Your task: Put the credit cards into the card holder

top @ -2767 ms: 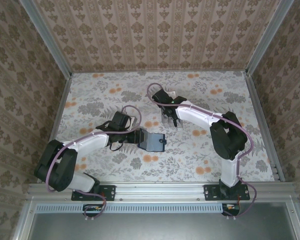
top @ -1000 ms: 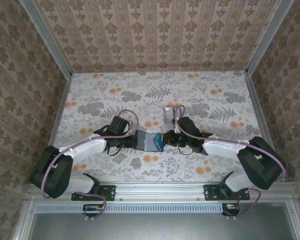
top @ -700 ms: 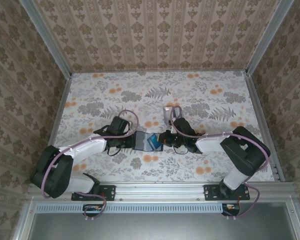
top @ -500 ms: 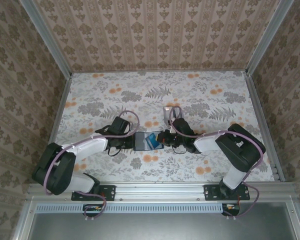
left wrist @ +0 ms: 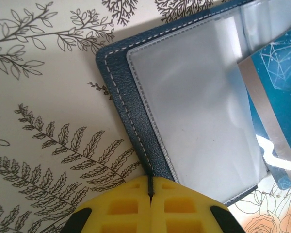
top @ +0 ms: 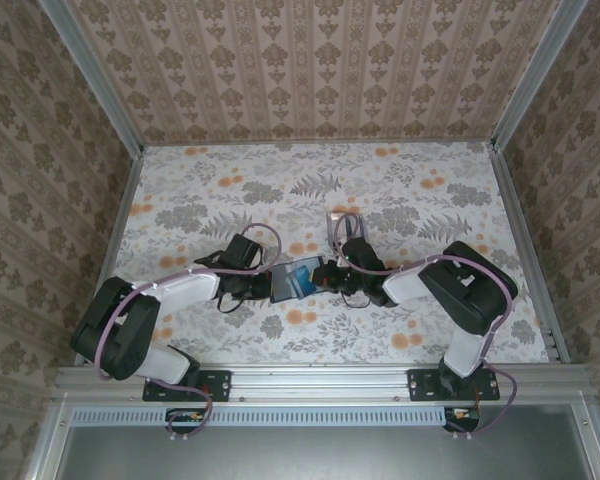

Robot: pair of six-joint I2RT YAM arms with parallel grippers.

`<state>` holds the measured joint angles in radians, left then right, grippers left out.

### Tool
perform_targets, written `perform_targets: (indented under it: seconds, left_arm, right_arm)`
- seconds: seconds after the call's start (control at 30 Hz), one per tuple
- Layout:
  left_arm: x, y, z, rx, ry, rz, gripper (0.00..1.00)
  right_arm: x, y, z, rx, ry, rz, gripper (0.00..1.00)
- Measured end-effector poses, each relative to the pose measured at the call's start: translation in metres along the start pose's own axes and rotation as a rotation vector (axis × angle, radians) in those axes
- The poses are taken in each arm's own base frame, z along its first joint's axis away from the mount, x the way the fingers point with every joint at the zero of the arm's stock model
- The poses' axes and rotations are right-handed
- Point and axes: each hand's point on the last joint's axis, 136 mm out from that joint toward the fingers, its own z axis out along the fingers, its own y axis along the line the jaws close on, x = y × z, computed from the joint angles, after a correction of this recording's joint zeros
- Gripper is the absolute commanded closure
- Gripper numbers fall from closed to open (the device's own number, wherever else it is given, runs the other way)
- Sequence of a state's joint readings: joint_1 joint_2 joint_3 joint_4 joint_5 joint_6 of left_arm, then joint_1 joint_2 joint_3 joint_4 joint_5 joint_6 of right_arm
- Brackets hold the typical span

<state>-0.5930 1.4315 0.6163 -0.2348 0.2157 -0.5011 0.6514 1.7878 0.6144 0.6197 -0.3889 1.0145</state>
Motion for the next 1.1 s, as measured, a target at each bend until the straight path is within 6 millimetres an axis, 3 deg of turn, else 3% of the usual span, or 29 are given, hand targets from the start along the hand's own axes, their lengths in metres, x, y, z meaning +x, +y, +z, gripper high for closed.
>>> perform_targets:
  seconds: [0.43,1.1]
  left_arm:
    - [-0.001,0.0,0.001,-0.001,0.0,0.0,1.0]
    - [-0.004,-0.001,0.003,0.005,-0.001,-0.006,1.0]
  right_arm:
    - [-0.012,0.014,0.013,-0.052,-0.018,-0.056,1.0]
    - [-0.022,0.017,0.027,-0.108,0.002,-0.104,1.0]
